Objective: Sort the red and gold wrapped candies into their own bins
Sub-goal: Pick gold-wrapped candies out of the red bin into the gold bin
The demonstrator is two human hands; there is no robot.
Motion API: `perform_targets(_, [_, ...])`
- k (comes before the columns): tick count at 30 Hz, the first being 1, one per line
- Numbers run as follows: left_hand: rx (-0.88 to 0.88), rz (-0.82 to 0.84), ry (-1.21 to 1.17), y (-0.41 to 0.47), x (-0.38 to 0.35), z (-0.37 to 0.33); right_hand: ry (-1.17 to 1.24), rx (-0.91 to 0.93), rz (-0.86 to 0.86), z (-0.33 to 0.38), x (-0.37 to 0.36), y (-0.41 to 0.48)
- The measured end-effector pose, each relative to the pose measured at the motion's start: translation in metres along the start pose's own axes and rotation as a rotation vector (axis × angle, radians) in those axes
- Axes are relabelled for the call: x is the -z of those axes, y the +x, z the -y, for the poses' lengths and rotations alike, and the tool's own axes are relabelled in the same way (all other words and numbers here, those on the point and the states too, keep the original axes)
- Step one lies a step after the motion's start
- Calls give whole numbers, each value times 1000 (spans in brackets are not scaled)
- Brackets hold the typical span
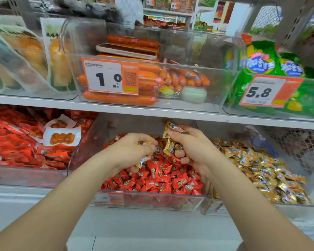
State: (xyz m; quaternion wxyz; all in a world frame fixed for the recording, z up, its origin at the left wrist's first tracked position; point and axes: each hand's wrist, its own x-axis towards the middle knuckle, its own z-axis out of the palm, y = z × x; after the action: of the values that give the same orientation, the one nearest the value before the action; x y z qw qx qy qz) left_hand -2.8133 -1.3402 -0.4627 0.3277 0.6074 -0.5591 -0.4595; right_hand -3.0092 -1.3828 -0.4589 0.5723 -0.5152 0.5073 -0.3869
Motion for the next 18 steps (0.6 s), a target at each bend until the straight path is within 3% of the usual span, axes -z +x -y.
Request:
perform_targets(3, [32,162,-157,-13,-30,-15,206,-39,2,4,17,-20])
perform_targets(9, [2,288,-217,-17,-79,-35,389,40,-84,3,47,-40])
perform_targets(13, [-50,143,35,-8,-87,-34,338,14,-102,0,59,-43])
perform_targets(18, [-206,-106,419,-3,-86,-24,486,-114,-144,-1,88,-38])
